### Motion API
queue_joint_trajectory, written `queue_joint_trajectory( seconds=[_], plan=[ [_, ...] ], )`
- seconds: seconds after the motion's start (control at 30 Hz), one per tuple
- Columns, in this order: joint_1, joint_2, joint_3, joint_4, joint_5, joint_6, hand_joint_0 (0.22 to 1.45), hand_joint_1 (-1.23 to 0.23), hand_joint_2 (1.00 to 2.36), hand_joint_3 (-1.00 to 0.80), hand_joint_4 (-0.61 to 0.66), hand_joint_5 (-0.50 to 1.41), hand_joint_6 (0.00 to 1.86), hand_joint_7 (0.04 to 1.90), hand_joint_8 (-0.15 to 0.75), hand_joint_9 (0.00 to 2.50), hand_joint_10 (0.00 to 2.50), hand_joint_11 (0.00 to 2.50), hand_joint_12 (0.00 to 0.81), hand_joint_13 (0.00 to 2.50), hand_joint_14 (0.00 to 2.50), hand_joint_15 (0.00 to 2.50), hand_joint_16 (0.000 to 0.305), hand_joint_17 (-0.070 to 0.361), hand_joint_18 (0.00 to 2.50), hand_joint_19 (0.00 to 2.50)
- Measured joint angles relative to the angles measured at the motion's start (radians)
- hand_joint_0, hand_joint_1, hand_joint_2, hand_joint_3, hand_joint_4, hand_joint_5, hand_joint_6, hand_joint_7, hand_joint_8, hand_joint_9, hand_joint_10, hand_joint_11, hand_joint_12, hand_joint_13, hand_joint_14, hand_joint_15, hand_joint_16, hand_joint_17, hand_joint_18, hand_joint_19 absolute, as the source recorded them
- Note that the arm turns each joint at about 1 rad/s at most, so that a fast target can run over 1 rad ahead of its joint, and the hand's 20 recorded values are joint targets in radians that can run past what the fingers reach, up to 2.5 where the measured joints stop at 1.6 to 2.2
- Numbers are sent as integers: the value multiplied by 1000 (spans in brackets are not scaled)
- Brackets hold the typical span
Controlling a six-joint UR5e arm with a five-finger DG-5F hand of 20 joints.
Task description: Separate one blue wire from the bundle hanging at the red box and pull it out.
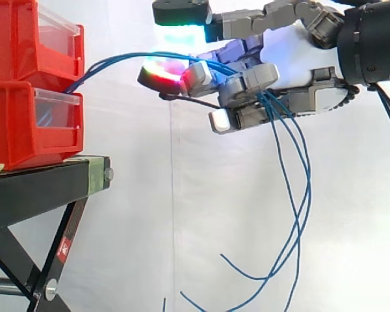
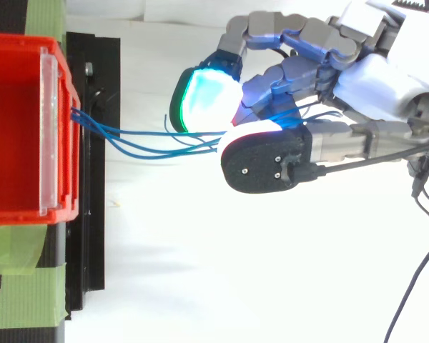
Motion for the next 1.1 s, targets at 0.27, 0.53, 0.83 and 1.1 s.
queue_joint_trajectory(
  seconds=[0.27,0.53,0.83,1.1],
  plan=[
    [1,0,0,-7,0,24,644,-834,1015,-326,211,-202,655,1206,324,650,249,1858,366,777,1964,1164,46,104,704,1245],
    [2,0,0,-22,0,19,701,-837,1020,-267,208,-210,702,1137,315,655,327,1818,362,799,1956,1179,46,104,731,1243],
    [2,0,0,-29,0,16,710,-915,1014,-354,202,-226,695,1155,315,588,296,1835,363,766,1917,1205,47,106,710,1225],
    [3,0,0,-46,-2,15,667,-787,1020,-277,215,-217,745,1082,323,672,359,1798,360,826,1962,1156,46,104,750,1239]
  ],
)
